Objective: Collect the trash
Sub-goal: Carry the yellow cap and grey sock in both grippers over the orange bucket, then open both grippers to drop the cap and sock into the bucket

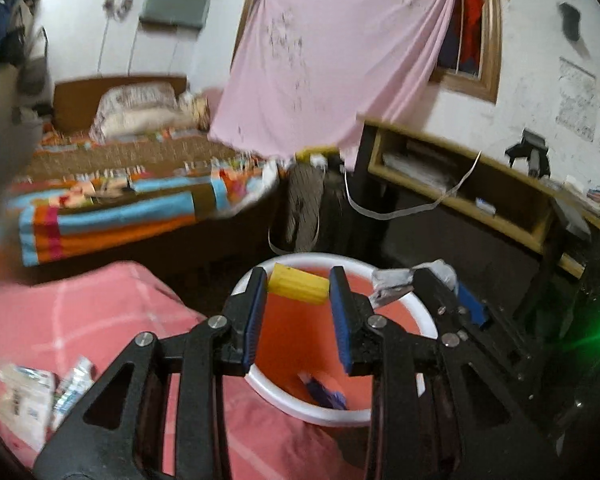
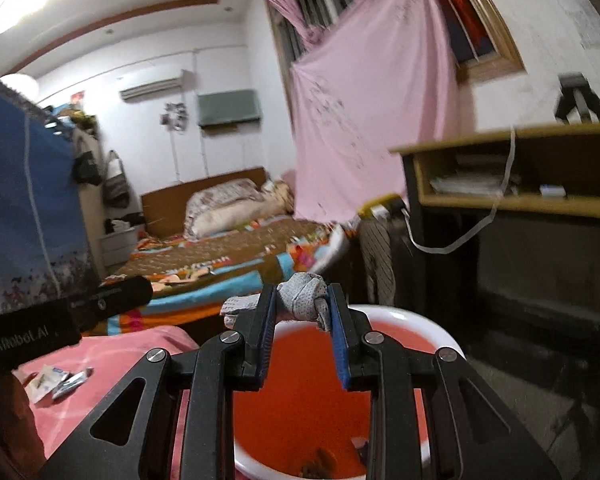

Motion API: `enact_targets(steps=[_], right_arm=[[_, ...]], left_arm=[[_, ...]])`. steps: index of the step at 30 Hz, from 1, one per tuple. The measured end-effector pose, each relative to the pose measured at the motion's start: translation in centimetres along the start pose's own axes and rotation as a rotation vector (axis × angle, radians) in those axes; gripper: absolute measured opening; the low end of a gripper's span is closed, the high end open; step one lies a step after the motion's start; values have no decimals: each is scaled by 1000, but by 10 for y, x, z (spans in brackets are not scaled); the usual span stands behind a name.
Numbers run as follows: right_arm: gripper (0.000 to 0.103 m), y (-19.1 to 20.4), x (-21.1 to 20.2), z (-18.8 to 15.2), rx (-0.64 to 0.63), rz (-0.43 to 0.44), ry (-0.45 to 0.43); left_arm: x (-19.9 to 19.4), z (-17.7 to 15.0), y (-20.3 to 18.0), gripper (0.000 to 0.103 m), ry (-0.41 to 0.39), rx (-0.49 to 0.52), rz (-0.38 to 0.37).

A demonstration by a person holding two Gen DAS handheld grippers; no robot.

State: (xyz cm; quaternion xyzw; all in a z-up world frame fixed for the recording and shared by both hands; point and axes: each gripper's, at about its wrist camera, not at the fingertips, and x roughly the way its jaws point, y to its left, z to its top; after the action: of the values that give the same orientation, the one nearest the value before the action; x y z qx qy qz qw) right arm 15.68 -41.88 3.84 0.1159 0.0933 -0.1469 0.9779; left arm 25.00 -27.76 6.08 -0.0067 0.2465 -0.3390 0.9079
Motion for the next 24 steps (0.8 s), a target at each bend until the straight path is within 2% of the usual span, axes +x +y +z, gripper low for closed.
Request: enact_targets(steps=[6, 10, 13, 15, 17, 24], right_arm=[[24, -15, 9, -7, 62, -27, 72], [24, -19, 14, -10, 73, -35, 113], [25, -22, 21, -13, 78, -36, 157], [27, -23, 26, -15, 83, -35, 185], [29, -25, 28, -17, 88, -35, 205], [43, -28, 25, -16, 104, -33, 203]], left_arm=[[36, -8, -1, 12, 161, -63, 3], [49, -13, 0, 12, 223, -96, 4], [54, -16, 0, 14, 248, -114, 2], [58, -18, -1, 28, 268, -122, 3], [60, -19, 0, 33, 275, -135, 4], [56, -17, 5, 38, 273, -152, 51]])
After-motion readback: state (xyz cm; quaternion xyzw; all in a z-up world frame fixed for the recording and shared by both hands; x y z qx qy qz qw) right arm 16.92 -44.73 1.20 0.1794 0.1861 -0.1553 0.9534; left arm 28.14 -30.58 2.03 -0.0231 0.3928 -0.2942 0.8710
